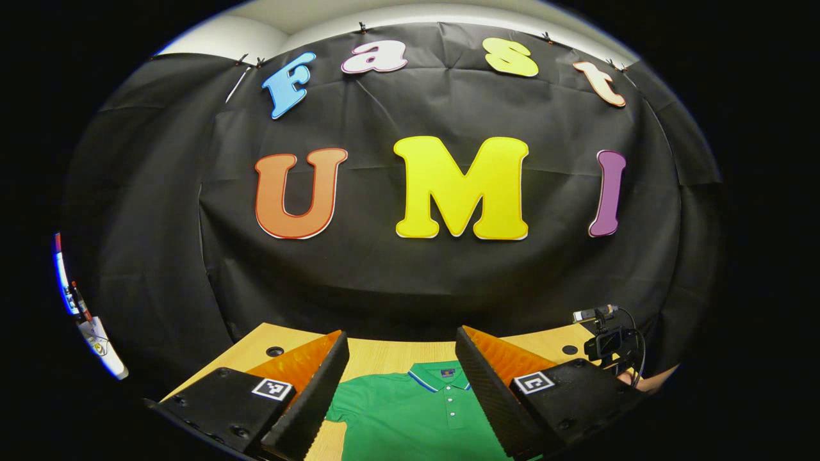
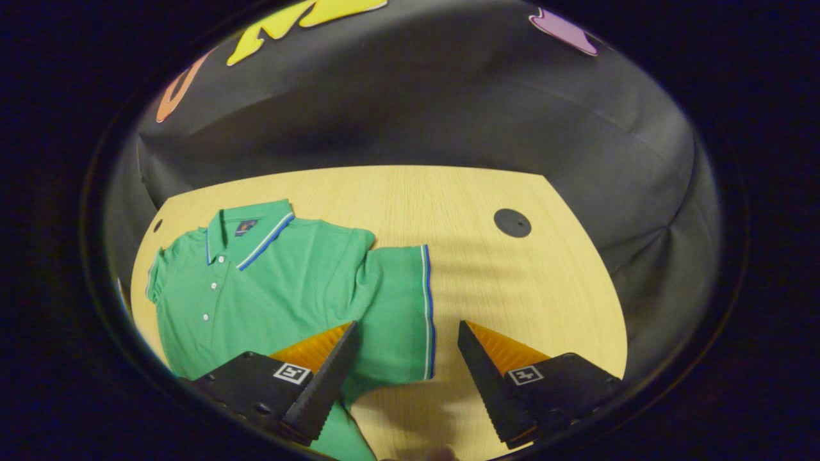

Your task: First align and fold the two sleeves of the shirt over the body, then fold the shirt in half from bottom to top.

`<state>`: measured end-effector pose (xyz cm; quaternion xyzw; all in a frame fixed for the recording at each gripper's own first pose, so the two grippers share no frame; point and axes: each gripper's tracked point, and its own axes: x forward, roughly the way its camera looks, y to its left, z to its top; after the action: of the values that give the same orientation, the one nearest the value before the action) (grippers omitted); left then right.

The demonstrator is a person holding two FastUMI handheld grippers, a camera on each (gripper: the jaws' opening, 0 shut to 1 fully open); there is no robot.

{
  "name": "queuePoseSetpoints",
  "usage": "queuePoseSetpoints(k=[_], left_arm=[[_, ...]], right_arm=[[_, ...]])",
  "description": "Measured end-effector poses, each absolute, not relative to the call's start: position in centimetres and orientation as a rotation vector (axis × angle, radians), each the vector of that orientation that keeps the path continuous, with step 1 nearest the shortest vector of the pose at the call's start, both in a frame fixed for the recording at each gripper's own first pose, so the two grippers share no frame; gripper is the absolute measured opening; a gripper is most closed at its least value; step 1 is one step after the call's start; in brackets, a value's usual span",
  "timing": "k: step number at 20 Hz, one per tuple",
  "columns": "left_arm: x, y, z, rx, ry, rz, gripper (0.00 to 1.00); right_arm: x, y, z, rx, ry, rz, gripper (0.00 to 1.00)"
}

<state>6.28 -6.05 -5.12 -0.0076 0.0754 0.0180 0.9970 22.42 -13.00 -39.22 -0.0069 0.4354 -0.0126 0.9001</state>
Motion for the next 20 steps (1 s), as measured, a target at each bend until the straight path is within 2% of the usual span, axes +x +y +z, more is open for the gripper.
queuePoseSetpoints(k=[3,6,7,9,11,12,13,14,20], left_arm=[[6.3,-6.1,-5.7,0.002,0.165,0.036,1.0],[6.1,-6.0,-5.9,-0.005,0.173,0.041,1.0],[6.1,-6.0,-6.0,-0.009,0.178,0.044,1.0],[5.9,-6.0,-6.2,-0.019,0.186,0.046,1.0],[5.7,-5.7,-6.3,-0.024,0.19,0.046,1.0],[5.7,-5.6,-6.2,-0.024,0.192,0.047,1.0],[5.6,-5.5,-6.3,-0.024,0.195,0.048,1.0],[5.4,-5.4,-6.4,-0.022,0.198,0.05,1.0],[4.6,-3.3,-6.2,-0.005,0.193,0.084,1.0]], right_arm=[[22.7,-12.8,-39.9,0.035,0.918,-0.018,0.95],[22.6,-13.2,-40.5,0.065,0.923,-0.033,0.84],[22.5,-13.6,-40.5,0.056,0.923,-0.037,0.85],[22.2,-14.0,-40.6,0.088,0.922,-0.048,0.65],[21.9,-13.8,-40.4,0.132,0.922,-0.051,0.36],[21.9,-13.3,-40.4,0.159,0.917,-0.027,0.27],[21.7,-13.2,-40.4,0.173,0.925,-0.028,0.24],[21.9,-13.3,-40.5,0.177,0.927,-0.035,0.05],[22.0,-11.8,-38.4,0.166,0.894,0.013,0.0]])
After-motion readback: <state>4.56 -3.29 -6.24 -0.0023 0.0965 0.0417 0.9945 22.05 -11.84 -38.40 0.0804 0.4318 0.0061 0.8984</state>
